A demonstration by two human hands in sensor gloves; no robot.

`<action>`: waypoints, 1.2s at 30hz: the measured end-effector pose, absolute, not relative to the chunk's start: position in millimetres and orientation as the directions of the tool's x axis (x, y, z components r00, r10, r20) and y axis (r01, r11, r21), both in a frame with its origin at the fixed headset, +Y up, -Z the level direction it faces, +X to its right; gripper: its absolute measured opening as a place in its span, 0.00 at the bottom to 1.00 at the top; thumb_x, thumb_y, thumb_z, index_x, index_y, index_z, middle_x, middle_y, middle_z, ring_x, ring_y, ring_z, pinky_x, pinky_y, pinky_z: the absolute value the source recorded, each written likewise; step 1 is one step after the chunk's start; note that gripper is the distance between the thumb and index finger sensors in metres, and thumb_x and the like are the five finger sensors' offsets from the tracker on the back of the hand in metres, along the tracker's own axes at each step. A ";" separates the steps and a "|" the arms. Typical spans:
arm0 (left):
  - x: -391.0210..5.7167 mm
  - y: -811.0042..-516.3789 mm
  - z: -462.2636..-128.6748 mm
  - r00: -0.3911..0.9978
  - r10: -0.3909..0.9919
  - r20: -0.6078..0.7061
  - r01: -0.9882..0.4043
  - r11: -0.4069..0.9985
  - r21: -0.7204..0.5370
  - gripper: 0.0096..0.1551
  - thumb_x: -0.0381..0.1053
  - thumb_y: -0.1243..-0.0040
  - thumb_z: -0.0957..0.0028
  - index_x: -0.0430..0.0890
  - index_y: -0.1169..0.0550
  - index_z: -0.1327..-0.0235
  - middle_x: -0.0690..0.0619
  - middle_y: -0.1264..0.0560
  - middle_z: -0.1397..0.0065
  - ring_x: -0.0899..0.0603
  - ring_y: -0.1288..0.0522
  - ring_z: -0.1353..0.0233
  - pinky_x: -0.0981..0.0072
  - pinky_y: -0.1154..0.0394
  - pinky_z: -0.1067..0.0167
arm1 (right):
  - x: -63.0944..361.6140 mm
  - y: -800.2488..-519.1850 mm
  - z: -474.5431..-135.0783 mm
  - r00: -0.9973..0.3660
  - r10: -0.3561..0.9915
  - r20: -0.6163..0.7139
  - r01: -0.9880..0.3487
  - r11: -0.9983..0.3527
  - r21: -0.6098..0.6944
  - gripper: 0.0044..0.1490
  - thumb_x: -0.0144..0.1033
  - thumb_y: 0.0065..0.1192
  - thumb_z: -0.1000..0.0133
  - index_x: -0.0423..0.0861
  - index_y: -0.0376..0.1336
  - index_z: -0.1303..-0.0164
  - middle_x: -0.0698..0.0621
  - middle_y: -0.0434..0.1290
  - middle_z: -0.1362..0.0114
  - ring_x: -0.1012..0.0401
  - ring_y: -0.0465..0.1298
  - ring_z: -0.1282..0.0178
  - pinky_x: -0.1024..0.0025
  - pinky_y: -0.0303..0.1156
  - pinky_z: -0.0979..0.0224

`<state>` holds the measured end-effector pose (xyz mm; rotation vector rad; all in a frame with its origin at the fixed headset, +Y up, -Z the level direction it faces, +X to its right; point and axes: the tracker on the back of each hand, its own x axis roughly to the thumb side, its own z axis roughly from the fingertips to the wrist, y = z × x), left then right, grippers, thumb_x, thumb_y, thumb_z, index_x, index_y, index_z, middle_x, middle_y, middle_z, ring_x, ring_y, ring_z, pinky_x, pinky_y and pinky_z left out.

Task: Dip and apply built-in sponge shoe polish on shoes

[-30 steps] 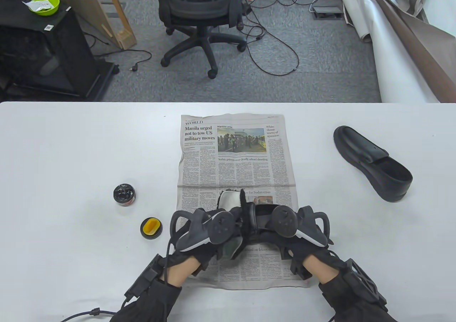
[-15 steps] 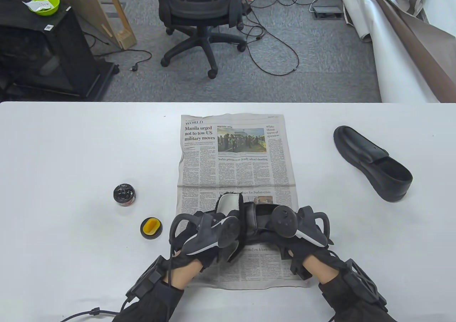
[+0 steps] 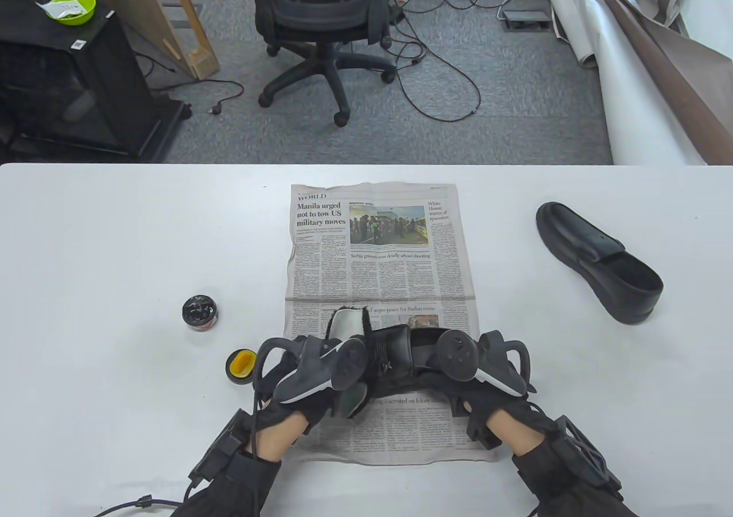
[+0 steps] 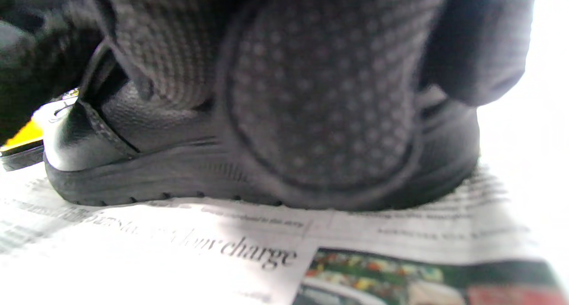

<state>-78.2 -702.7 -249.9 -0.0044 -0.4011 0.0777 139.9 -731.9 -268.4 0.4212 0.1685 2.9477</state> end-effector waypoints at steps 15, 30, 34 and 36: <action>-50.7 -715.0 -236.3 0.925 -0.015 0.381 0.005 1.000 0.028 0.32 0.61 0.21 0.63 0.55 0.19 0.45 0.59 0.10 0.65 0.57 0.15 0.80 0.58 0.14 0.50 | 140.0 -731.7 -268.5 -0.947 0.170 0.271 -0.138 -0.981 0.134 0.29 0.59 0.71 0.61 0.53 0.79 0.58 0.54 0.82 0.54 0.71 0.87 0.80 0.66 0.84 0.54; -105.1 -710.6 -261.5 0.944 -0.062 0.324 0.134 0.970 -0.203 0.30 0.59 0.19 0.62 0.58 0.19 0.45 0.59 0.11 0.64 0.55 0.16 0.78 0.55 0.16 0.47 | 140.1 -731.5 -268.7 -0.948 0.173 0.268 -0.140 -0.981 0.136 0.29 0.59 0.71 0.61 0.53 0.80 0.58 0.54 0.82 0.54 0.71 0.87 0.80 0.66 0.84 0.54; -101.4 -701.8 -259.8 0.936 0.059 0.347 0.034 0.966 -0.258 0.30 0.59 0.20 0.61 0.55 0.18 0.44 0.58 0.11 0.65 0.56 0.16 0.79 0.56 0.16 0.48 | 140.3 -731.8 -268.7 -0.947 0.174 0.269 -0.142 -0.981 0.133 0.29 0.59 0.71 0.61 0.53 0.79 0.58 0.54 0.82 0.54 0.71 0.87 0.80 0.66 0.84 0.54; -88.3 -696.1 -257.6 0.928 0.133 0.348 -0.058 0.974 -0.219 0.30 0.59 0.21 0.60 0.55 0.18 0.43 0.58 0.11 0.65 0.56 0.16 0.78 0.56 0.16 0.48 | 140.4 -731.9 -268.9 -0.947 0.174 0.270 -0.142 -0.981 0.134 0.29 0.59 0.71 0.61 0.53 0.79 0.58 0.54 0.82 0.54 0.71 0.87 0.80 0.66 0.84 0.54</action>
